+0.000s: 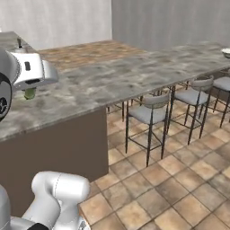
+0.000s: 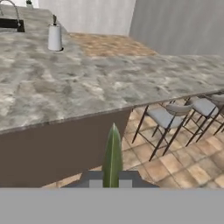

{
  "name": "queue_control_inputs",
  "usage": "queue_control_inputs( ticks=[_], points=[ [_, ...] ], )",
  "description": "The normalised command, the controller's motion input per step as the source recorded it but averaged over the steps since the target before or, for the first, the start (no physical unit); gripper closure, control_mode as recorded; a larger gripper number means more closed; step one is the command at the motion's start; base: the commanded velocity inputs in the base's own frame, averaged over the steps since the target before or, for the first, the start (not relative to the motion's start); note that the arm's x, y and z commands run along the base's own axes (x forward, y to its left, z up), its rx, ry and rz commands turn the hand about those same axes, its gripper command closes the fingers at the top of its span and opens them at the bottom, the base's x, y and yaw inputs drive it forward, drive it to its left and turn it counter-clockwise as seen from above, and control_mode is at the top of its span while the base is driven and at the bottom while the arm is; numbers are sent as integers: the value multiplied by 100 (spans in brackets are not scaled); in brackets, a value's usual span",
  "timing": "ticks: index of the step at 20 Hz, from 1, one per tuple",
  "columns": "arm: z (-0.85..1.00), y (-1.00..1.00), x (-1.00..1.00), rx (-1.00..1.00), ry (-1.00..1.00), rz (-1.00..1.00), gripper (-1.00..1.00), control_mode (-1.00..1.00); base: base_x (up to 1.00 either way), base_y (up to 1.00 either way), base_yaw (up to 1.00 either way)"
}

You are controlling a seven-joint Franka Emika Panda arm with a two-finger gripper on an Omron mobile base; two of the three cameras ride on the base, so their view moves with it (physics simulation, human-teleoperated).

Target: There is a bowl on the dining counter. Grab a lemon wedge from the fridge and place it in the bowl. Then get the liquor bottle and glass cup from the cabinet and place them next to the bowl.

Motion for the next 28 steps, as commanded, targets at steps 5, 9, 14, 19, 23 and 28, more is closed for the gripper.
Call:
queue_control_inputs(
  ticks=[5, 9, 14, 19, 23, 28],
  points=[
    [0, 0, 0, 0, 0, 0, 100, 100, 58, -92, 37],
    [0, 0, 0, 0, 0, 0, 100, 100, 39, -99, 37],
    [0, 0, 0, 0, 0, 0, 100, 100, 29, -100, 34],
    [0, 0, 0, 0, 0, 0, 100, 100, 6, -100, 27],
    [0, 0, 0, 0, 0, 0, 100, 100, 0, -100, 17],
    [0, 0, 0, 0, 0, 0, 100, 100, 0, -100, 18]
  ],
)
